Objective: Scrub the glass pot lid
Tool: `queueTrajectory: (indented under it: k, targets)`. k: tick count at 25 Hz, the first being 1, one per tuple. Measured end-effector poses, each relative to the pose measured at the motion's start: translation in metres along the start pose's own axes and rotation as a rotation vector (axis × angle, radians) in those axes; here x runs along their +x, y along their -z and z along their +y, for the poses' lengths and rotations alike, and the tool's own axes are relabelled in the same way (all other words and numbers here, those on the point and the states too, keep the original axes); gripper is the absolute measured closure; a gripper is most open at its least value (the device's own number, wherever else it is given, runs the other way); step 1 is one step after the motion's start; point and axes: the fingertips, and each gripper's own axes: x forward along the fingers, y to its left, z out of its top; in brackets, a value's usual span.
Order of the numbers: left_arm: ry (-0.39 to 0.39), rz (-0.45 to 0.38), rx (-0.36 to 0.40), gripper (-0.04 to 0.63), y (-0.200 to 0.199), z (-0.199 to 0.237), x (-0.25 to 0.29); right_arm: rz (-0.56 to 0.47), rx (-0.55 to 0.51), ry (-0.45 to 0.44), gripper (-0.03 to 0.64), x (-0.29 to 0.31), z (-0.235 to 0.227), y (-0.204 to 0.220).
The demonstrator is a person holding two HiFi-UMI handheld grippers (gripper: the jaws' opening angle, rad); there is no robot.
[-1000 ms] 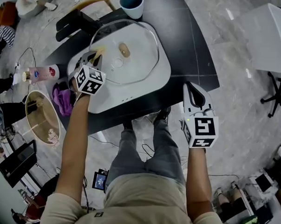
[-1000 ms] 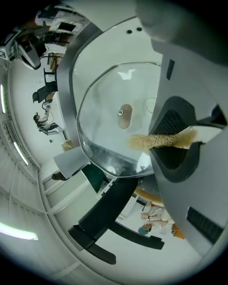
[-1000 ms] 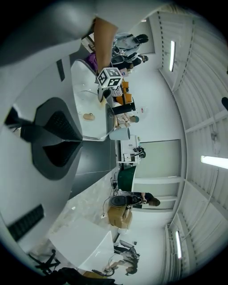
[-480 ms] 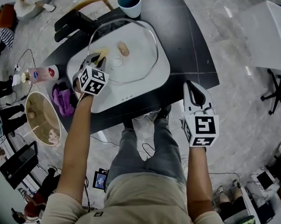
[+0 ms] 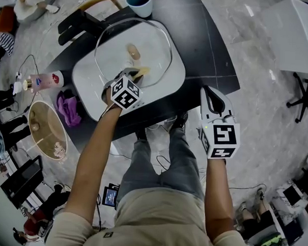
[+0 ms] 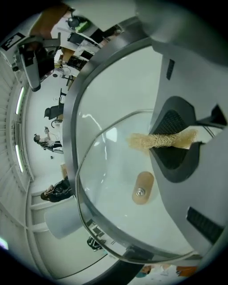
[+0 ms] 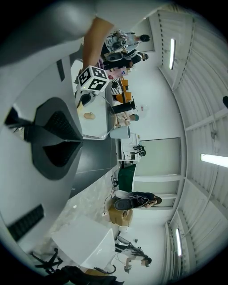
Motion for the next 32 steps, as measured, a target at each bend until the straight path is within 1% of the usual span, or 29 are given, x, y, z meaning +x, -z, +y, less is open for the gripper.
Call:
queueTrajectory:
  k: [2, 4, 12, 17, 22, 27, 32]
  targets:
    - [0.049, -0.01, -0.024, 0.551, -0.007, -0.011, 0.003, -0.006, 0.002, 0.002, 0.589, -0.003, 0.0, -0.003]
    - [0.076, -0.015, -0.029, 0.551, -0.012, -0.019, 0.004, -0.011, 0.0, 0.007, 0.589, -0.007, 0.0, -0.005]
    - [0.081, -0.031, -0.024, 0.551, -0.027, -0.025, -0.013, -0.038, 0.001, 0.02, 0.589, -0.027, 0.002, -0.022]
    - [0.063, -0.064, -0.014, 0.551, -0.043, -0.024, -0.038, -0.063, -0.006, 0.032, 0.589, -0.044, 0.007, -0.034]
    - [0.025, -0.122, -0.032, 0.551, -0.061, -0.015, -0.081, -0.095, -0.004, 0.031, 0.589, -0.065, 0.016, -0.057]
    - [-0.039, -0.217, -0.034, 0.551, -0.088, 0.002, -0.14, -0.135, -0.004, 0.036, 0.589, -0.087, 0.024, -0.078]
    - [-0.096, -0.333, -0.031, 0.551, -0.11, 0.004, -0.215, -0.172, -0.004, 0.02, 0.589, -0.118, 0.041, -0.099]
